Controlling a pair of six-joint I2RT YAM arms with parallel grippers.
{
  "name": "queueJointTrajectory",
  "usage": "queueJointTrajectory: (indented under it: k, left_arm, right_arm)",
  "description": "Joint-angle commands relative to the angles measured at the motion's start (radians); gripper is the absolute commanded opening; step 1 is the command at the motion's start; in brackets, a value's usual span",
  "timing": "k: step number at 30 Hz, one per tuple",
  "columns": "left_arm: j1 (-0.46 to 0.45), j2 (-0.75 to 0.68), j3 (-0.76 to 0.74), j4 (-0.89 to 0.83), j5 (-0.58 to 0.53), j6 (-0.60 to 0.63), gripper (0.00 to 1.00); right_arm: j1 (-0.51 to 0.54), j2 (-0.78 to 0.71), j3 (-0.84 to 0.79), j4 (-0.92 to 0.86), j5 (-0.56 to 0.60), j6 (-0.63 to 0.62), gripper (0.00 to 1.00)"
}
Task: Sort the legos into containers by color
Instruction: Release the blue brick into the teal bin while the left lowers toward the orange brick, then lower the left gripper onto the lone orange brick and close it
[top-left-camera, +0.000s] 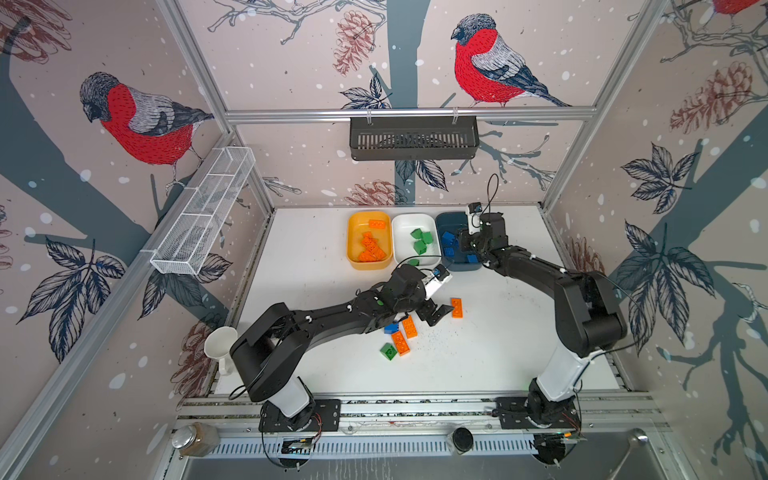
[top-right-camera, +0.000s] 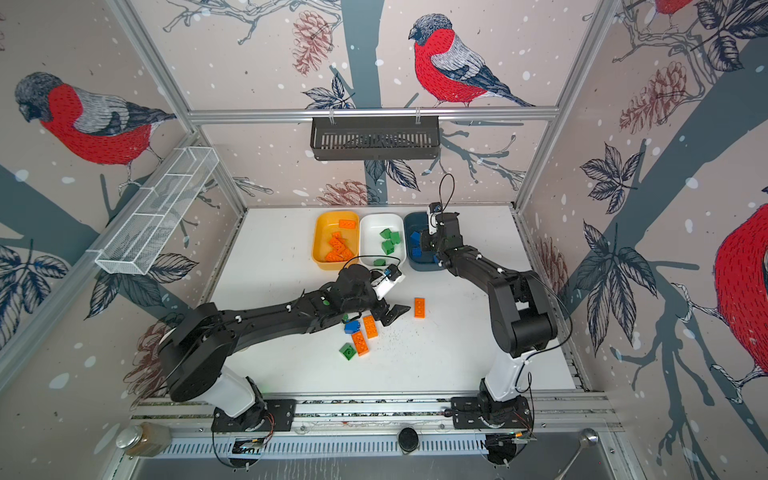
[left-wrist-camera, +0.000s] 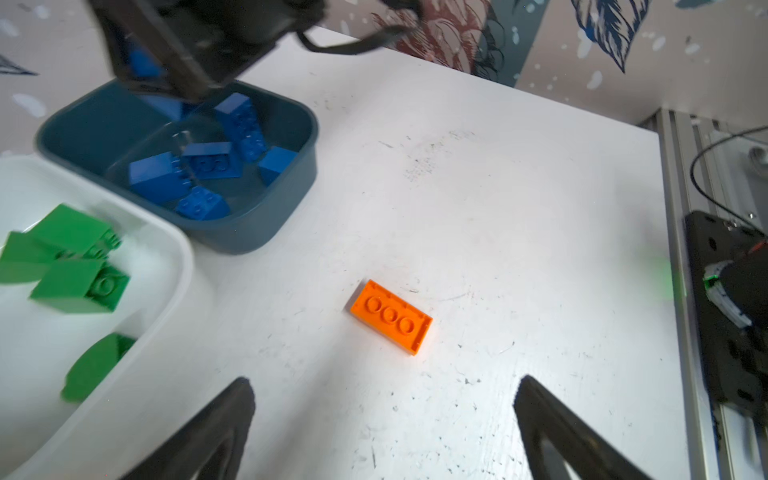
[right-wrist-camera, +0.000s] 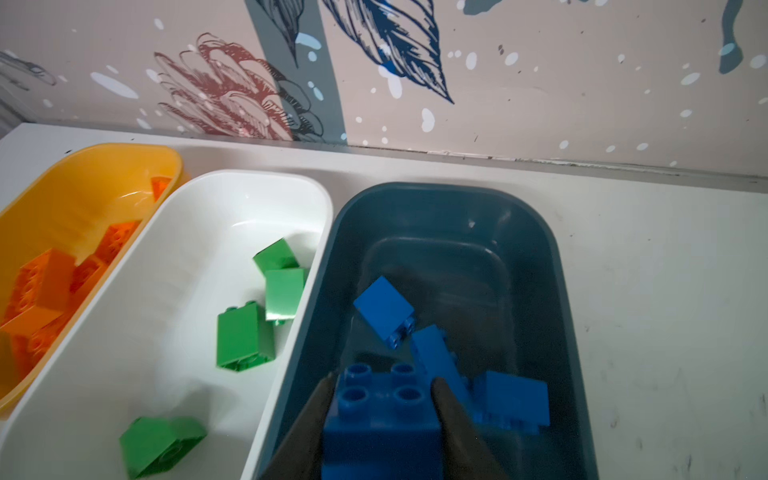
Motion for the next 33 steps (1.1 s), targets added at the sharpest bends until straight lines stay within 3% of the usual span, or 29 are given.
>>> queueJointTrajectory:
  k: [1, 5, 10, 11, 17, 22, 28, 33]
  left_arm:
    - [-0.035, 0.047, 0.009, 0.01, -0.003, 0.15, 0.98]
    - [-0.053, 0.12, 0.047, 0.036, -0.051, 0.251, 0.97]
    - [-0.053, 0.236, 0.164, -0.068, -0.084, 0.345, 0.97]
    - [-0.053, 0.256, 0.18, -0.09, -0.081, 0.362, 0.97]
    - [-0.053, 0.371, 0.311, -0.265, -0.077, 0.456, 0.96]
    - [-0.052, 0.452, 0.402, -0.343, -0.075, 0.479, 0.95]
    - [-0.041, 0.515, 0.464, -0.354, -0.07, 0.462, 0.94]
    - [-0.023, 0.569, 0.545, -0.44, -0.002, 0.464, 0.91]
  right_arm:
    - [-0.004, 0.052, 0.071, -0.062, 0.079, 0.031, 0.5]
    - [-0.004, 0.033, 0.075, -0.055, 0.071, 0.048, 0.67]
    - [-0.011, -0.113, -0.045, 0.018, 0.051, 0.07, 0.89]
    - [-0.014, -0.144, -0.065, 0.023, 0.052, 0.078, 0.98]
    - [-0.048, -0.325, -0.167, -0.033, 0.11, 0.194, 0.99]
    - [-0.077, -0.449, -0.274, -0.037, 0.108, 0.211, 0.99]
    - [-0.089, -0.536, -0.347, -0.06, 0.136, 0.208, 0.99]
    - [-0.095, -0.562, -0.385, -0.068, 0.148, 0.222, 1.0]
